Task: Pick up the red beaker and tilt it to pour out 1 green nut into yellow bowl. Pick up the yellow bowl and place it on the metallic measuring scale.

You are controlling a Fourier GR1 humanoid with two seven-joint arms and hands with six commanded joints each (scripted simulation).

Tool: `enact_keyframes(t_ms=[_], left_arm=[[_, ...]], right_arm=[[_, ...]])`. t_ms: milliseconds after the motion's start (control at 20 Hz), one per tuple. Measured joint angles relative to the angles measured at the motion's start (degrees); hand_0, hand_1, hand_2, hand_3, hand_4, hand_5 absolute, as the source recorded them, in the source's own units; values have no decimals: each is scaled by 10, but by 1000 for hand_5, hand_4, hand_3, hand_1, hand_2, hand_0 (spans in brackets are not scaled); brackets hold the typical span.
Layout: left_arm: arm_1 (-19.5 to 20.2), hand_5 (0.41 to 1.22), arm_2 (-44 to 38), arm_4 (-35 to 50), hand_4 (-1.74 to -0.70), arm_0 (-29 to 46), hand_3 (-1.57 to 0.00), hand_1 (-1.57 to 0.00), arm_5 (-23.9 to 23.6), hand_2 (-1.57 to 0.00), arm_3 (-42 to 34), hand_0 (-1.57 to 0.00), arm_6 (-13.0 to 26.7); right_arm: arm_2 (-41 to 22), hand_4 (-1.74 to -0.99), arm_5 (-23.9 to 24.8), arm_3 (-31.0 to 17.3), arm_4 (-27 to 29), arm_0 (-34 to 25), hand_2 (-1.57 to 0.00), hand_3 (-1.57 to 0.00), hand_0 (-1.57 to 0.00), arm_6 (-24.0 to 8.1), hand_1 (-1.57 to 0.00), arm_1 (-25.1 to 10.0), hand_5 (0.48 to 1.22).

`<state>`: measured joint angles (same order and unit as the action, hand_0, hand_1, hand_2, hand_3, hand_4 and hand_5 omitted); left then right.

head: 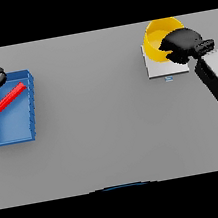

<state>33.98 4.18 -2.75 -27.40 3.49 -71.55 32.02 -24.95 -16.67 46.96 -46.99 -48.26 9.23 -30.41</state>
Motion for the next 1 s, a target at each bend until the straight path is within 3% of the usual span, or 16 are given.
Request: enact_keyframes(t_ms=[250,400,550,650,700,750,850,1000], left_arm=[[-5,809,5,-4,-858,-1,1,1,-3,1,4,1,-4],[-2,799,3,-3,-849,2,1,1,-1,1,-2,1,8],[-2,783,3,-3,-844,-3,1,1,1,1,6,1,-4],[0,779,4,-4,-838,-1,1,1,4,1,6,1,-3],[2,775,4,-3,-836,3,1,1,4,1,-1,1,-4],[0,773,7,-3,-837,-1,1,1,6,1,1,1,0],[-1,771,4,0,-834,-2,1,1,7,1,5,1,-1],[-2,764,0,3,-840,-1,1,1,2,1,0,1,3]], right_arm=[[5,-1741,14,-62,4,-10,-1386,-1374,-1571,30,-1571,7,1221],[6,-1741,27,-92,0,-21,-1382,-1402,-1571,22,-1571,23,1221],[2,-1741,21,-99,0,-19,-1374,-1448,-1571,24,-1571,23,1221],[3,-1741,24,-104,2,-19,-1437,-1249,-1565,27,-1496,23,1221],[3,-1682,23,-108,1,-18,-1343,-1110,-1558,25,-1428,24,1221],[3,-1632,17,-104,2,-20,-1178,-959,-1471,20,-1285,24,1145],[10,-1559,12,-100,11,-17,-848,-688,-1147,18,-958,21,1014],[20,-1496,-5,-99,26,-12,-470,-391,-605,4,-556,27,890]])
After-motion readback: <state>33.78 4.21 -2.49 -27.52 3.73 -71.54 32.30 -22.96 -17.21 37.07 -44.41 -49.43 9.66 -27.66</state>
